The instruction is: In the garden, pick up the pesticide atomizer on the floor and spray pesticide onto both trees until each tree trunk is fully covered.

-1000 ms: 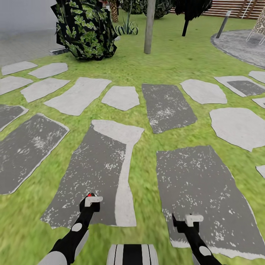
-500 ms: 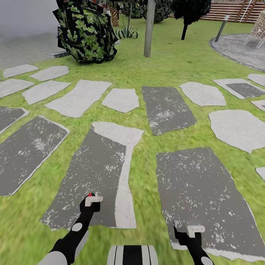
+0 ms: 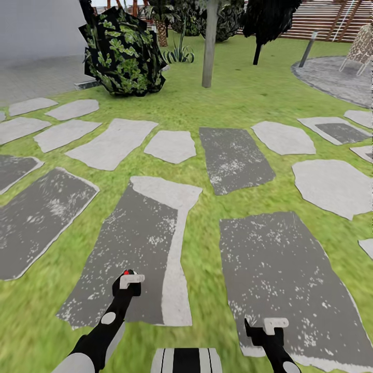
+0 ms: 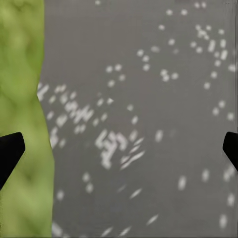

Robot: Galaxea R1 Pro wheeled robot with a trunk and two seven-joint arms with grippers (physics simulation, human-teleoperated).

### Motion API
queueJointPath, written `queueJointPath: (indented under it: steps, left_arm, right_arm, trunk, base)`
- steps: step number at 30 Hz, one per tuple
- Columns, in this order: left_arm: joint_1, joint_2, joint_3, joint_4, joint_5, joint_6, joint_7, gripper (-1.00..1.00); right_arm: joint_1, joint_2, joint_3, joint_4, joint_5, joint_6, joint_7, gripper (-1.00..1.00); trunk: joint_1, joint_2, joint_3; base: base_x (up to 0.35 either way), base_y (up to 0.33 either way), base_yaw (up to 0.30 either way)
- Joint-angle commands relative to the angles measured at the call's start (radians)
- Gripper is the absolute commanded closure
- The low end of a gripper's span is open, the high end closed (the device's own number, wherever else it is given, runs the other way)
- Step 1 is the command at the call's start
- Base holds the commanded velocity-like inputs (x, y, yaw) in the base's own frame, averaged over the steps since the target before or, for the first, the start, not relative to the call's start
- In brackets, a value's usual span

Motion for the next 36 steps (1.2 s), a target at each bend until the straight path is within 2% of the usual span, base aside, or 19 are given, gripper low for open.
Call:
queueJointPath:
  steps: [1, 16, 19, 20, 24, 25, 28, 36]
  left_arm:
    - [0.000, 0.000, 0.001, 0.000, 0.000, 0.000, 0.000, 1.00]
    - [-0.005, 0.000, 0.002, -0.002, 0.001, 0.016, 0.004, 1.00]
    - [-0.023, -0.008, 0.002, -0.034, 0.003, 0.217, 0.030, 1.00]
    - [-0.023, -0.009, 0.003, -0.097, 0.004, 0.324, 0.035, 1.00]
    - [-0.013, -0.013, 0.002, -0.349, 0.010, 0.571, 0.038, 1.00]
    - [-0.009, -0.015, 0.002, -0.385, 0.013, 0.605, 0.038, 1.00]
    - [0.000, -0.021, 0.000, -0.436, 0.024, 0.658, 0.040, 1.00]
    - [0.005, -0.022, -0.002, -0.433, 0.026, 0.669, 0.040, 1.00]
  right_arm:
    - [0.000, 0.000, 0.000, 0.000, 0.000, 0.000, 0.000, -1.00]
    - [0.000, 0.000, -0.001, 0.013, -0.002, 0.001, -0.002, -1.00]
    - [0.001, -0.002, -0.003, 0.029, -0.004, -0.047, -0.004, -1.00]
    - [0.002, -0.002, -0.003, 0.042, -0.003, -0.087, -0.005, -1.00]
    - [0.003, 0.000, -0.003, 0.096, -0.003, -0.183, -0.005, -1.00]
    - [0.003, 0.000, -0.003, 0.100, -0.003, -0.190, -0.005, -1.00]
    - [0.003, -0.001, -0.006, 0.109, -0.005, -0.203, -0.007, -1.00]
    - [0.003, 0.001, -0.006, 0.120, -0.005, -0.203, -0.005, -1.00]
  trunk:
    - [0.000, 0.000, 0.006]
    - [-0.007, 0.004, 0.082]
    - [-0.008, 0.004, 0.094]
    - [-0.009, 0.005, 0.098]
    - [-0.011, 0.006, 0.113]
    - [-0.011, 0.006, 0.117]
    - [-0.013, 0.007, 0.128]
    - [-0.016, 0.008, 0.159]
  base:
    - [0.000, 0.000, 0.000]
    - [0.000, 0.000, 0.000]
    - [0.000, 0.000, 0.000]
    - [0.000, 0.000, 0.000]
    - [0.000, 0.000, 0.000]
    - [0.000, 0.000, 0.000]
    - [0.000, 0.000, 0.000]
    - [0.000, 0.000, 0.001]
